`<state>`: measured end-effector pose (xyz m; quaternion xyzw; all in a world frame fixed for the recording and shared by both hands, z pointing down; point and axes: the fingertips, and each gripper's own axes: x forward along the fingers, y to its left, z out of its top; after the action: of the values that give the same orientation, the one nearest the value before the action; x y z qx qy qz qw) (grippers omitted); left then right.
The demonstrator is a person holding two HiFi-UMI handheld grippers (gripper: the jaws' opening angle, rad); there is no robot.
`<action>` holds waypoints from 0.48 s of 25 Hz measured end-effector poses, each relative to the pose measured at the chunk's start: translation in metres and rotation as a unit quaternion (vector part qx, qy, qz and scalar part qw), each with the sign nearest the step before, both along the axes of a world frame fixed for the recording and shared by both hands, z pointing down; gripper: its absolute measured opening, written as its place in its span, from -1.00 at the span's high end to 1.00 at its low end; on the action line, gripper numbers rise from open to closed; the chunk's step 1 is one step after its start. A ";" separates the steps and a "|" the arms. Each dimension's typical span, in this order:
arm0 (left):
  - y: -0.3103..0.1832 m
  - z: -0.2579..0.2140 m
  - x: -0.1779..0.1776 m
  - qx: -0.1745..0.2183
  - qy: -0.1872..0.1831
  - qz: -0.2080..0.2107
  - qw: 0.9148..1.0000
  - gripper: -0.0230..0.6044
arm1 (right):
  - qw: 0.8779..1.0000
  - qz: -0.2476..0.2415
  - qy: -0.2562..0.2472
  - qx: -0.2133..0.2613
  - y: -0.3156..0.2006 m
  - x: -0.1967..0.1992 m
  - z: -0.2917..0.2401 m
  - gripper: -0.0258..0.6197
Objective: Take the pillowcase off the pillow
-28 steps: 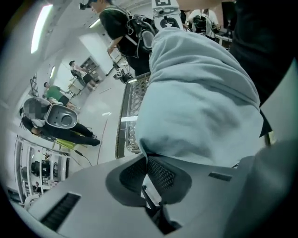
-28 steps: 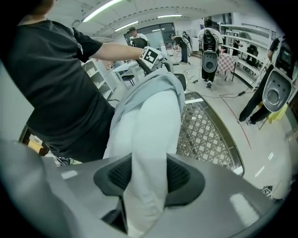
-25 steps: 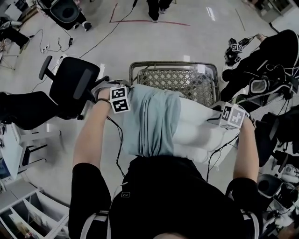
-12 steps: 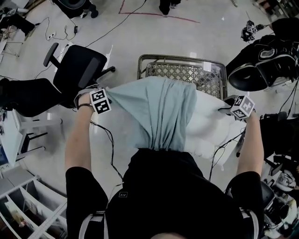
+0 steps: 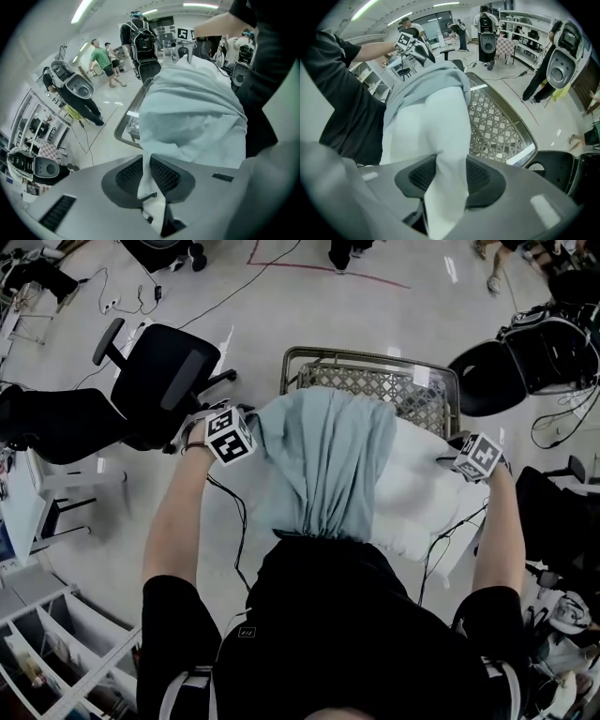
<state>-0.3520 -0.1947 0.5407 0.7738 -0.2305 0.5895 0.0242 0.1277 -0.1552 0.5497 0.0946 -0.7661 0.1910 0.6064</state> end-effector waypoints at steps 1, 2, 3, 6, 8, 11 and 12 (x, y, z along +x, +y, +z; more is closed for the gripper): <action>-0.005 0.001 0.008 0.004 0.001 0.007 1.000 0.72 | 1.000 0.001 -0.002 0.002 0.001 -0.001 -0.001 0.33; -0.010 0.002 0.015 0.006 0.002 0.013 1.000 0.66 | 1.000 0.002 -0.004 0.004 0.002 -0.002 -0.002 0.33; -0.015 0.005 0.023 0.008 0.003 0.019 1.000 0.64 | 1.000 0.002 -0.006 0.006 0.003 -0.003 -0.003 0.33; -0.030 0.016 0.042 0.010 0.006 0.039 0.999 0.57 | 1.000 0.006 -0.014 0.011 0.005 -0.003 -0.004 0.32; -0.040 0.027 0.053 0.011 0.005 0.053 0.999 0.54 | 1.000 0.012 -0.019 0.013 0.007 -0.002 -0.002 0.32; -0.055 0.048 0.072 0.003 0.011 0.077 0.997 0.48 | 1.000 0.018 -0.022 0.012 0.012 0.003 0.005 0.32; -0.061 0.054 0.078 0.005 0.012 0.087 0.996 0.44 | 1.000 0.020 -0.021 0.010 0.014 0.005 0.008 0.32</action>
<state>-0.2738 -0.2553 0.5948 0.7979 -0.1647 0.5792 -0.0282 0.1330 -0.1414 0.5573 0.1119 -0.7786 0.1972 0.5852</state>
